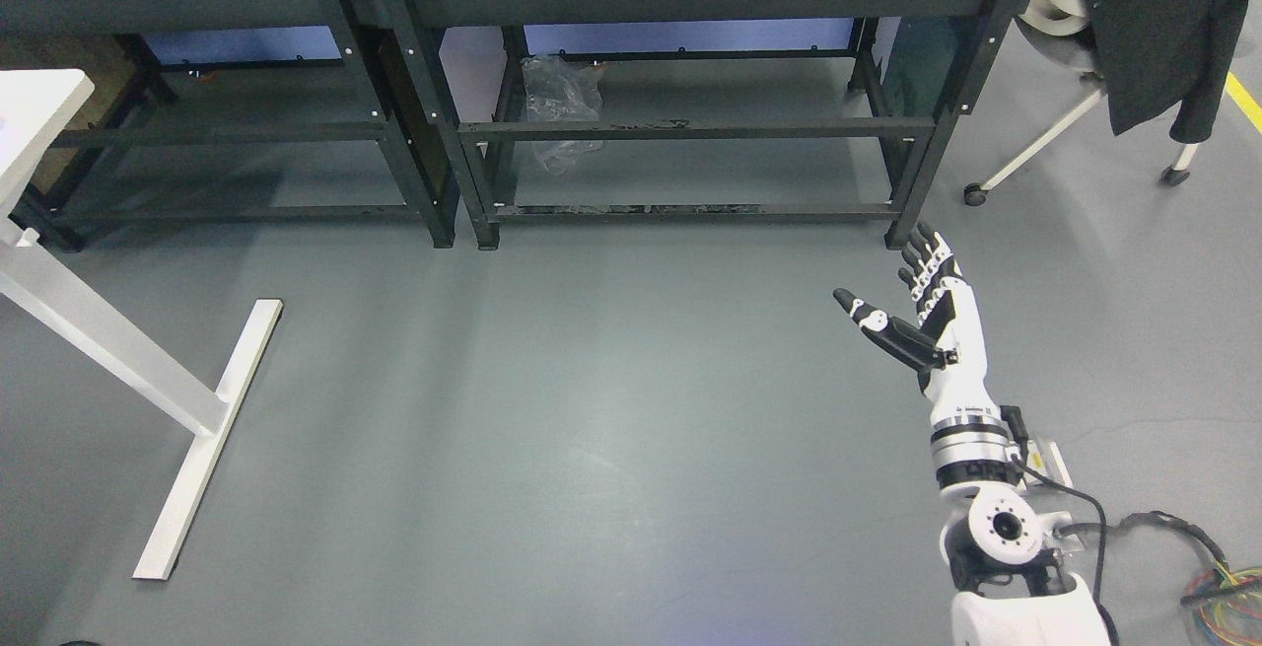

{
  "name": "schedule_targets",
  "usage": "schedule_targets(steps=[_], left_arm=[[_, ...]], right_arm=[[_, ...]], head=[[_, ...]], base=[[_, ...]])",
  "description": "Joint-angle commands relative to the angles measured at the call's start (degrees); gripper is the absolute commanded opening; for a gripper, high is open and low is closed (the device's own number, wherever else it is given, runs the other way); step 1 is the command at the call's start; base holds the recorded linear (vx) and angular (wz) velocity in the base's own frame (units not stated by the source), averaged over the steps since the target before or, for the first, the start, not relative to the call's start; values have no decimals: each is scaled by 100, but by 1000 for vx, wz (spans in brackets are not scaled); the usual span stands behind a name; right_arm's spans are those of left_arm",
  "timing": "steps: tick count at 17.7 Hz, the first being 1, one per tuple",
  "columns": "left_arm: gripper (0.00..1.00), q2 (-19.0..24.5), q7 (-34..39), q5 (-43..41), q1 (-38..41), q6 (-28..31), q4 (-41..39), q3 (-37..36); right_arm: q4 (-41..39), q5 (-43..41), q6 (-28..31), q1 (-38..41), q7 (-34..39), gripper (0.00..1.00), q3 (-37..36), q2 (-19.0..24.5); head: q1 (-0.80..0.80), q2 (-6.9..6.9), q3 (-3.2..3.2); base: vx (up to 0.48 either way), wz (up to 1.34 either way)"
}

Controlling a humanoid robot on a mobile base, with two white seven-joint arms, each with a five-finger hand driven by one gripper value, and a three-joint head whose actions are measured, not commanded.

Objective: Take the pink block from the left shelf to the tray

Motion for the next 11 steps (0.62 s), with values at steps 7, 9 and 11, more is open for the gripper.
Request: schedule_targets(steps=[7, 9, 11], left_arm=[[100, 100, 1, 0, 114, 1, -100, 0], [100, 100, 1, 0, 114, 1, -100, 0], [100, 100, 1, 0, 114, 1, -100, 0]], right_arm=[[-11, -5, -3, 79, -5, 100, -37, -100], [-11, -5, 5, 79, -31, 100, -46, -100], [-11, -23, 40, 79, -67, 100, -55, -100]], head=[[0, 0, 0], [0, 0, 0], [0, 0, 0]], base=[[0, 0], [0, 0], [0, 0]])
